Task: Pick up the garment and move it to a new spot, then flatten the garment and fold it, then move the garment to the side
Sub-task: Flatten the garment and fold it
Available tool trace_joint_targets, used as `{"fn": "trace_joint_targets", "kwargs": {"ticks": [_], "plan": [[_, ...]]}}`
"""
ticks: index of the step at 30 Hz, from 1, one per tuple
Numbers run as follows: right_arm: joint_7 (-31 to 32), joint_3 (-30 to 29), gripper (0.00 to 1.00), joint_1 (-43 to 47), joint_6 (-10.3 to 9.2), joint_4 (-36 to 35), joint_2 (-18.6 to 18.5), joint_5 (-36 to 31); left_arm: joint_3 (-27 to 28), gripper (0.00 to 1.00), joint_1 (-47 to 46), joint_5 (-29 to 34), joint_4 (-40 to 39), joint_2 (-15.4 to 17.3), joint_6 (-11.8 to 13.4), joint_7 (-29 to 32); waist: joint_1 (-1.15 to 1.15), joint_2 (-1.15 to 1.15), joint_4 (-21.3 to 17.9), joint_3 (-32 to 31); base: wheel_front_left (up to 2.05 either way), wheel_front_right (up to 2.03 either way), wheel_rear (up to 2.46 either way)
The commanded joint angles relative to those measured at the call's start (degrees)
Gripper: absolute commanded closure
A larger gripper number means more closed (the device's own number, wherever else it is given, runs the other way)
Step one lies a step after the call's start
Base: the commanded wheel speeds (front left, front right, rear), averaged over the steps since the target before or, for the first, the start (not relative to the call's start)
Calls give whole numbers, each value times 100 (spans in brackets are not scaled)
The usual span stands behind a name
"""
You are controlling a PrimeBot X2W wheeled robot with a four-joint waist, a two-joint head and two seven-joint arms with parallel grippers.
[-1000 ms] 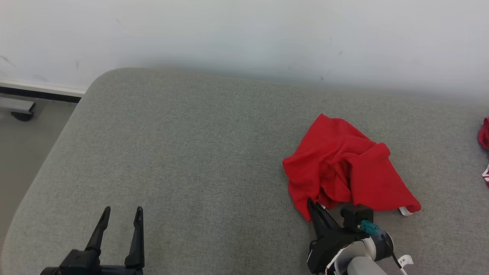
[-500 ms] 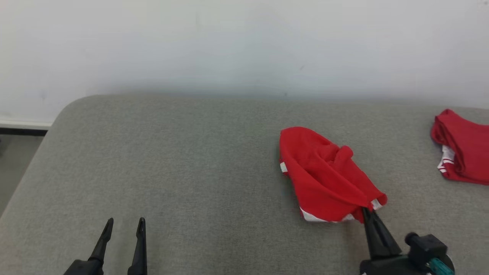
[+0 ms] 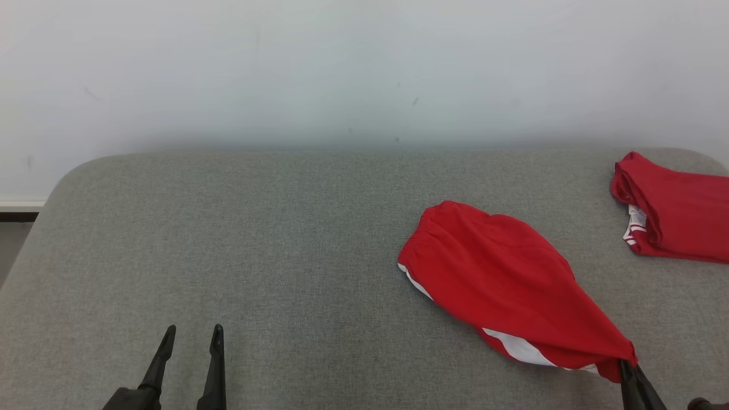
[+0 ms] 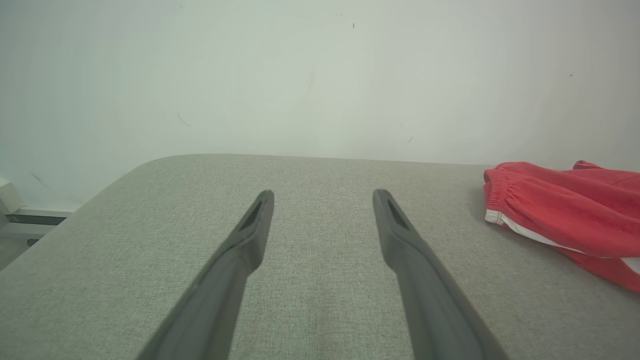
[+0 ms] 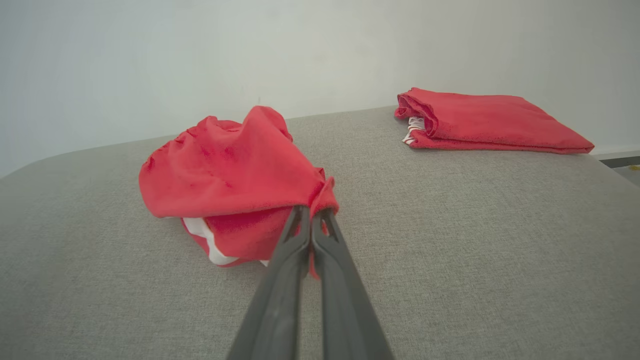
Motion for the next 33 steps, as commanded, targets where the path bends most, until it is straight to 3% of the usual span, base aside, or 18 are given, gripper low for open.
{"fn": "trace_joint_targets", "kwargs": {"ticks": [1, 2, 17, 33], "plan": [[34, -37, 68, 28, -16, -80, 93, -85, 5, 0, 52, 43, -11, -21, -23, -18, 0, 0, 1, -1, 0, 0, 0], [7, -56, 0, 19, -16, -120, 118, -129, 7, 0, 62, 50, -4, -22, -26, -18, 0, 0, 3, -5, 0, 0, 0], [-672, -78, 0, -406, -16, -790, 422, -754, 77, 0, 99, 78, -16, 85, -37, -18, 0, 0, 63, -108, 0, 0, 0], [-967, 338, 0, -600, -16, -297, 629, -815, 19, 0, -161, 62, 0, 160, -39, -16, 0, 0, -72, -25, 0, 0, 0]]}}
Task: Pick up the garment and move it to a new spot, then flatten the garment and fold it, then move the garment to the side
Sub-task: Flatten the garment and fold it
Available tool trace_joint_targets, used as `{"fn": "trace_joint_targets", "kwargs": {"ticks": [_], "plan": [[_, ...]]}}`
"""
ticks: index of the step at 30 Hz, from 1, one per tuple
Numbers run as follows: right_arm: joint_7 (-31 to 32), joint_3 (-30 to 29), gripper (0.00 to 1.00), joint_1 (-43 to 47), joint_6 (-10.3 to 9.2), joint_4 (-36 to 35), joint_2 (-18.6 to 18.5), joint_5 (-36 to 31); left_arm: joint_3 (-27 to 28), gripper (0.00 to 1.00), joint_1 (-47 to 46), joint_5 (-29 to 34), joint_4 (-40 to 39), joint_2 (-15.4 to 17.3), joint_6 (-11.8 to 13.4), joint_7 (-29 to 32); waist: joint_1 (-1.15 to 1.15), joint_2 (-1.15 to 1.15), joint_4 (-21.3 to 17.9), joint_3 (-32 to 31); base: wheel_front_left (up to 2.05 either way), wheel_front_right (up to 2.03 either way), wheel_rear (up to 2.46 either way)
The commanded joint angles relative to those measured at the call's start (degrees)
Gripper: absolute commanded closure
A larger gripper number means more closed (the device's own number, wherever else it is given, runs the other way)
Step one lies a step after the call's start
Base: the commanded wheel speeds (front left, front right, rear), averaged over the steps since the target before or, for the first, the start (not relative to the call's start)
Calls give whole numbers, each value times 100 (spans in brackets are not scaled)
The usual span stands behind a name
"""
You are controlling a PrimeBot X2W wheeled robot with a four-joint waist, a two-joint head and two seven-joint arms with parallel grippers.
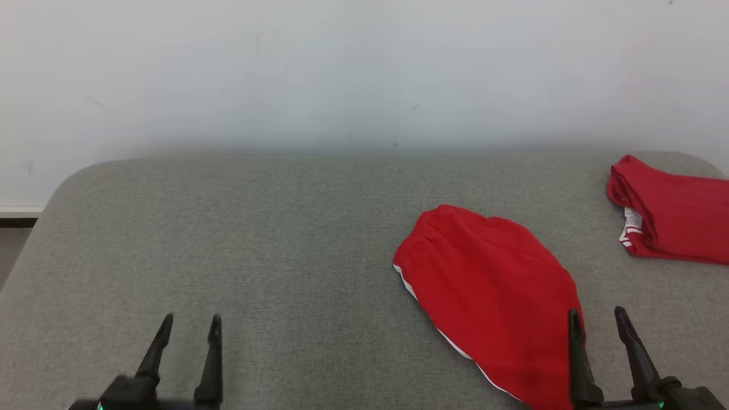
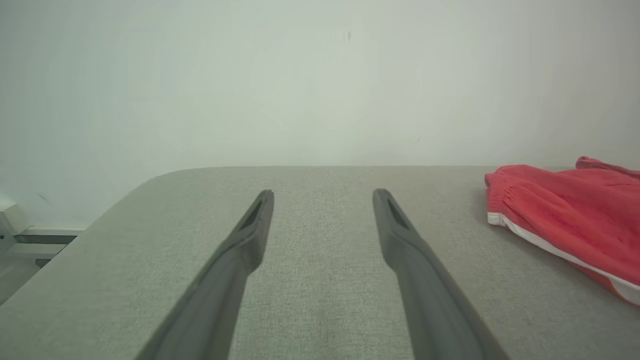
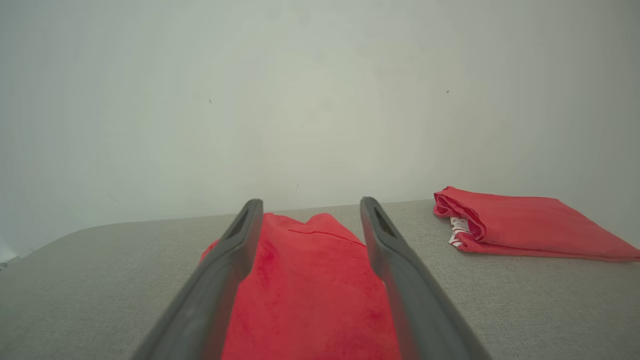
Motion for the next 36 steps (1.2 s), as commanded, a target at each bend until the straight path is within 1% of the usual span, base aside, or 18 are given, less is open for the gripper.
{"fn": "trace_joint_targets", "kwargs": {"ticks": [1, 5, 10, 15, 20, 25, 29, 36], "plan": [[-24, 54, 0, -69, -16, 18, 24, 4, -67, 0, -223, -34, 23, 42, -10, -6, 0, 0, -103, 86, 0, 0, 0], [-42, 195, 0, -245, -16, 118, -5, -28, -458, 0, -967, -53, 185, 117, -51, 27, 0, 0, -389, 303, 0, 0, 0], [-50, 309, 0, -539, -16, 254, -14, 30, -1008, 0, -2047, -165, 516, 205, -52, 103, 0, 0, -900, 727, 0, 0, 0], [-54, 304, 0, -769, -16, 296, 29, 103, -1674, 0, -2940, -420, 1083, 376, -54, 196, 0, 0, -1376, 1109, 0, 0, 0], [-55, 279, 0, -906, -16, 310, 55, 152, -2299, 0, -3529, -800, 1775, 527, -50, 284, 0, 0, -1709, 1327, 0, 0, 0], [-56, 290, 0, -1011, -16, 342, 76, 186, -2927, 0, -3881, -1298, 2433, 709, -49, 570, 0, 0, -1901, 1407, 0, 0, 0], [-57, 276, 0, -1047, -16, 360, 79, 209, -3369, 0, -4064, -1720, 2813, 826, -48, 966, 0, 0, -1967, 1435, 0, 0, 0], [-57, 293, 0, -1096, -16, 390, 81, 301, -4052, 0, -4311, -2364, 3123, 993, -48, 1645, 0, 0, -2012, 1450, 0, 0, 0]]}}
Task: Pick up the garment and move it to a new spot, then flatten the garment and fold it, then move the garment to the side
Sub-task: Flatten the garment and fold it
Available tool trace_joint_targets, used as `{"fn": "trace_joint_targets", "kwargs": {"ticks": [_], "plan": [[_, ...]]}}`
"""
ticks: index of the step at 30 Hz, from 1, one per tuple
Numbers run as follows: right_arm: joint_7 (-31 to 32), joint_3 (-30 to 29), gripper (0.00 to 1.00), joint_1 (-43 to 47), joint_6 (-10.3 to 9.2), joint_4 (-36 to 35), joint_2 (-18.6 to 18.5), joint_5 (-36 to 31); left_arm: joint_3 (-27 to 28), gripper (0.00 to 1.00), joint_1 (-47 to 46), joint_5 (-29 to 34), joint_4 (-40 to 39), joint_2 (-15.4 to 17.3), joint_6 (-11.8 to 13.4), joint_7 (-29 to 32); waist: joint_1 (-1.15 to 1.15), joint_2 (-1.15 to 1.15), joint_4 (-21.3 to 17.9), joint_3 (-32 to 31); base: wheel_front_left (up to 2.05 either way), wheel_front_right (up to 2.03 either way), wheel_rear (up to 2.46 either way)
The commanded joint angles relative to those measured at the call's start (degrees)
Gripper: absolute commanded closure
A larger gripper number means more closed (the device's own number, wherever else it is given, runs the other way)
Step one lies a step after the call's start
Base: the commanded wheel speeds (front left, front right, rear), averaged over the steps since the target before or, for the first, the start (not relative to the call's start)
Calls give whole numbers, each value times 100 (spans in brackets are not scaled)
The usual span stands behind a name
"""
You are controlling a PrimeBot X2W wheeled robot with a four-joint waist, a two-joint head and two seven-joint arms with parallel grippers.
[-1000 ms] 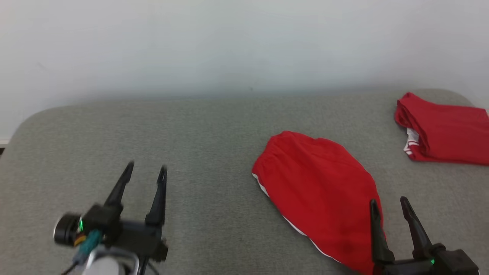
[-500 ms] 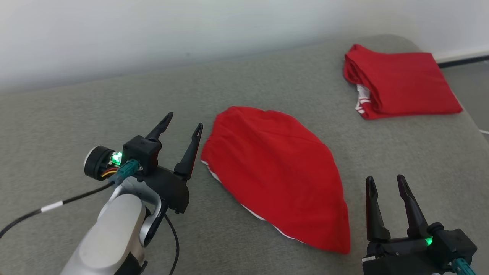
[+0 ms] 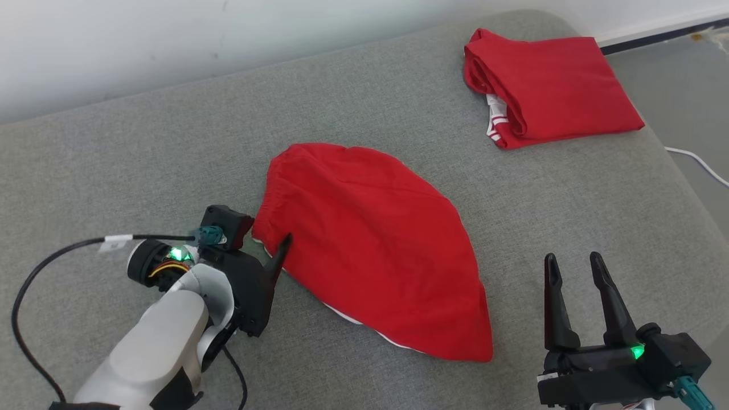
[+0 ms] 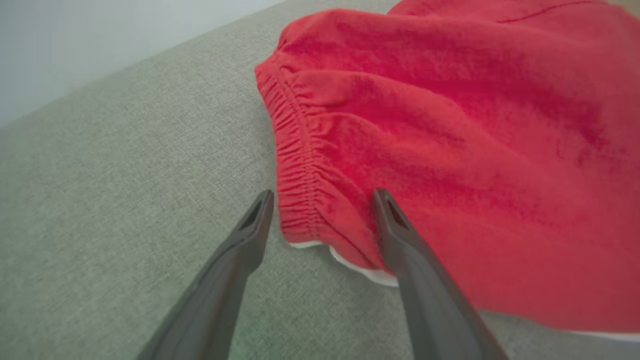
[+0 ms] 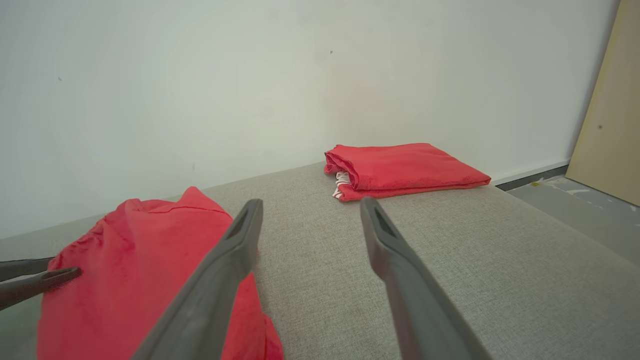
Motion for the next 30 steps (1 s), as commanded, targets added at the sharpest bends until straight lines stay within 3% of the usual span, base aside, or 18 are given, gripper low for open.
{"fn": "trace_joint_targets", "kwargs": {"ticks": [1, 4, 5, 6, 7, 13, 19, 25, 30], "plan": [[-24, 12, 0, -57, -17, 8, 29, 22, -121, 0, -98, -92, 43, 48, 14, 106, -1, -1, -18, -4, 0, 0, 0], [-24, -4, 0, -67, -17, 15, 29, 27, -324, 0, -223, -375, 115, 51, 14, 321, -1, -1, -34, -28, 0, 0, 0], [-24, -12, 0, -67, -17, 18, 29, 24, -431, 51, -250, -411, 125, 53, 14, 409, -1, -1, -38, -38, 0, 0, 0], [-24, -17, 0, -67, -17, 20, 29, 21, -500, 68, -296, -477, 135, 60, 14, 460, -1, -1, -40, -50, 0, 0, 0], [-24, -25, 0, -60, -17, 18, 29, 16, -550, 100, -352, -532, 157, 74, 14, 479, -1, -1, -41, -61, 0, 0, 0], [-24, -135, 0, 49, -17, -28, 28, 9, -647, 100, -494, -614, 330, 30, 14, 201, -1, -1, 78, -154, 0, 0, 0], [-25, -179, 0, 145, -17, -56, 27, -53, -616, 100, -392, -606, 336, 0, 65, -274, -1, -1, 518, -344, 0, 0, 0], [-23, -224, 0, 225, -17, -37, 26, -148, -589, 100, 87, -668, -156, 140, 330, -491, -1, -1, 1097, -577, 0, 0, 0], [-14, -193, 0, 269, -17, 1, 26, -213, -494, 100, 737, -784, -875, 369, 717, -535, -1, -1, 1434, -735, 0, 0, 0]]}}
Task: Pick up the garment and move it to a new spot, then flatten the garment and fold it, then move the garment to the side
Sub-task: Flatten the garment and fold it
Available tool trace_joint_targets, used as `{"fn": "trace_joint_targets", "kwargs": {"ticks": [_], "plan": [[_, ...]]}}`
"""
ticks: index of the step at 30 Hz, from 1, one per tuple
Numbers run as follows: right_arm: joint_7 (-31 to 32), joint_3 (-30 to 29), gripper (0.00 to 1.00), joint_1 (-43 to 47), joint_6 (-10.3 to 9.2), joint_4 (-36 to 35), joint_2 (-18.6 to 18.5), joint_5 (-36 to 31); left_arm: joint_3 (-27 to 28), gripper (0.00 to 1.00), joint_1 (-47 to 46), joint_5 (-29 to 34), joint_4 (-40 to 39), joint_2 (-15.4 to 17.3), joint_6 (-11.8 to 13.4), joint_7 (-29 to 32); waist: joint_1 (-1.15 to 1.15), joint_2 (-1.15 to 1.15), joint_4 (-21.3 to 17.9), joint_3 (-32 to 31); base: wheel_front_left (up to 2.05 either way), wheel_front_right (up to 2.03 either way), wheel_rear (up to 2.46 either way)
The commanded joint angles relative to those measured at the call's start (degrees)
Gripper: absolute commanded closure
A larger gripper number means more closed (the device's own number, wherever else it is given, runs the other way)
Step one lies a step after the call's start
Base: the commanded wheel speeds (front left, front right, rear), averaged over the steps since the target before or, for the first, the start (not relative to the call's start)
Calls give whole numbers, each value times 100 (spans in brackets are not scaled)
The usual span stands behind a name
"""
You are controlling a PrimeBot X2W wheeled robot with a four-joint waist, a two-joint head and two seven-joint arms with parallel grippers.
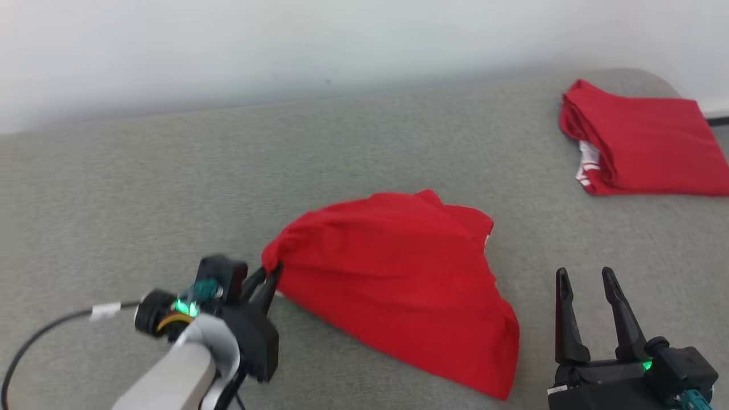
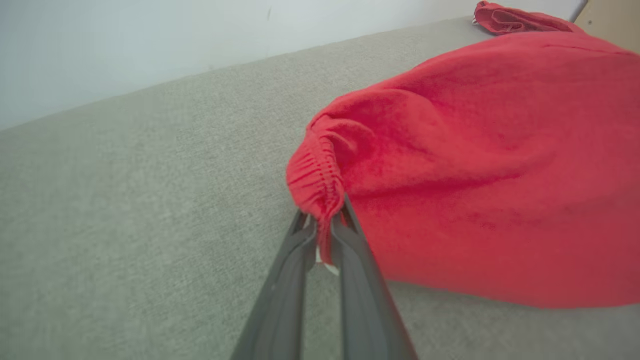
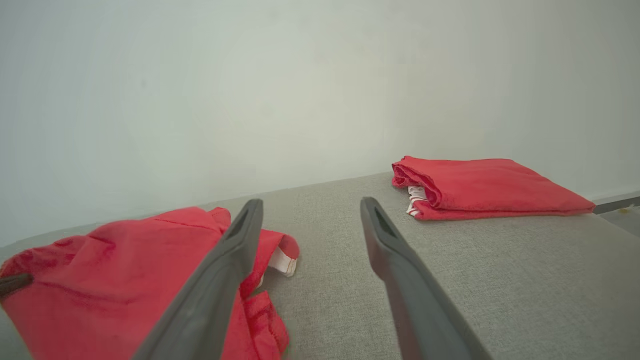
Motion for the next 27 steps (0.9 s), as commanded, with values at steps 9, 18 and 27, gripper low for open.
{"fn": "trace_joint_targets", "kwargs": {"ticks": [9, 18, 27], "plan": [[-1, 0, 0, 262, -17, 32, 20, -80, 157, 100, 1944, -474, -1558, 453, 941, -61, 0, -1, 560, -486, 0, 0, 0], [-1, 3, 0, 405, -17, 70, -21, -118, 129, 0, 2528, -433, -2109, 418, 1323, -383, 0, -1, 758, -706, 0, 0, 0], [-1, -28, 0, 479, -17, 90, -55, -81, 546, 0, 2557, -155, -2410, 575, 1564, -1009, 0, -1, 897, -882, 0, 0, 0]]}}
